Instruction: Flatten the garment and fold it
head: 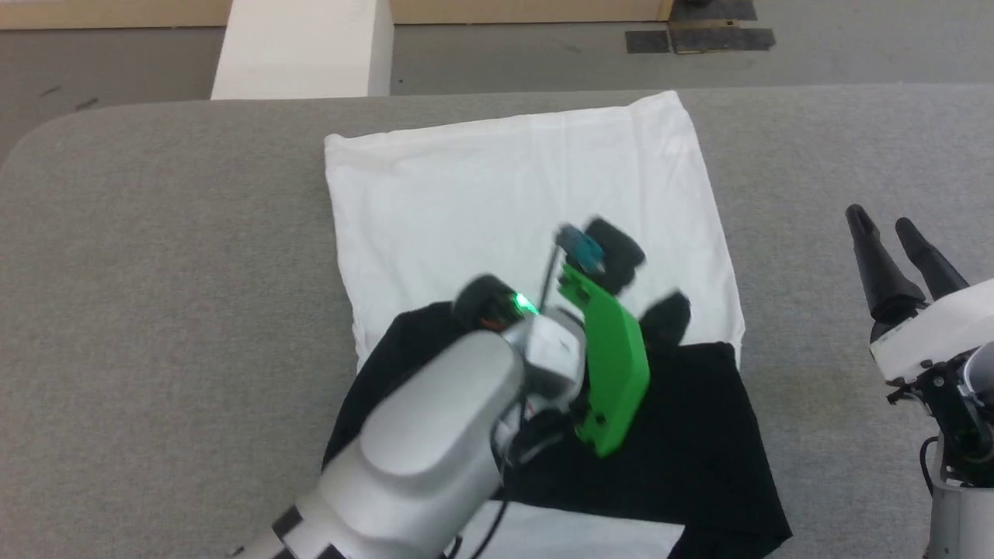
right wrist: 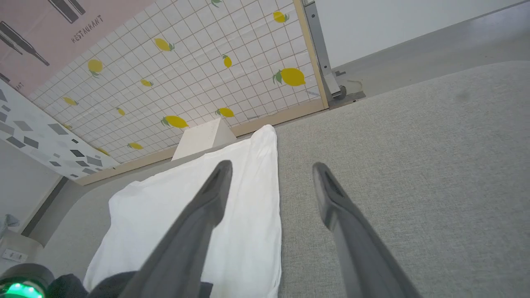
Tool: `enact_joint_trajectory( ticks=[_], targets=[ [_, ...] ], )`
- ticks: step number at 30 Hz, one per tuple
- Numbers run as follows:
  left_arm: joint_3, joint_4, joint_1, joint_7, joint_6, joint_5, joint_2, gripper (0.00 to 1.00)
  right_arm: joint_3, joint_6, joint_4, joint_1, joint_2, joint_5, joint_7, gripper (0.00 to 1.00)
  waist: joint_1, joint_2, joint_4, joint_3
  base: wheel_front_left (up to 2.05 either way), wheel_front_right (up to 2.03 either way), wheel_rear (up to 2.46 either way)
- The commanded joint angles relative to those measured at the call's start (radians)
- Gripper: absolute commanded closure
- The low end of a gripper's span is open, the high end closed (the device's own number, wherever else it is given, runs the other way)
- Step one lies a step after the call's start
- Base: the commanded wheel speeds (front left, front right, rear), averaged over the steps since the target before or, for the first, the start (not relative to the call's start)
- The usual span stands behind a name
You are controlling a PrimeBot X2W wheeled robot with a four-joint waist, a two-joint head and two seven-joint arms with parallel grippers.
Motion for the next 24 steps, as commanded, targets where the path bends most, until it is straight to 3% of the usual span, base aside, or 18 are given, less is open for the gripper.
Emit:
enact_joint_trajectory(
  ticks=[1,10,11,12,18,24],
  targets=[
    [-0.029,0.01,0.016,-0.007,0.001,-0.008,-0.003,1.0,0.001,-0.001,0.004,0.013,0.0,0.004,-0.007,0.0,0.0,-0.0001,-0.017,0.007,0.0,0.0,0.0],
    [-0.237,0.098,0.043,0.006,0.004,-0.042,-0.004,1.0,-0.002,-0.001,0.013,0.013,0.0,0.006,-0.018,0.0,0.0,-0.0001,-0.028,0.009,0.0,0.0,0.0],
    [-0.249,0.103,0.045,0.01,0.004,-0.054,-0.004,0.33,-0.001,-0.001,0.016,0.014,0.0,0.007,-0.02,0.0,0.0,-0.0001,-0.027,0.006,0.0,0.0,0.0],
    [-0.256,0.104,0.048,0.012,0.003,-0.069,-0.004,0.0,0.0,-0.001,0.018,0.014,0.0,0.009,-0.022,0.0,0.0,-0.0001,-0.026,0.003,0.0,0.0,0.0],
    [-0.257,0.087,0.031,0.058,0.007,-0.182,-0.004,0.0,-0.002,-0.001,0.039,0.025,0.0,0.011,-0.03,0.0,0.0,-0.0001,-0.008,-0.038,0.0,0.0,0.0],
    [-0.101,0.014,-0.007,0.01,0.037,-0.345,-0.003,0.0,-0.01,-0.001,0.046,0.044,0.0,0.009,-0.025,0.0,0.0,-0.0001,0.017,-0.089,0.0,0.0,0.0]
  ],
)
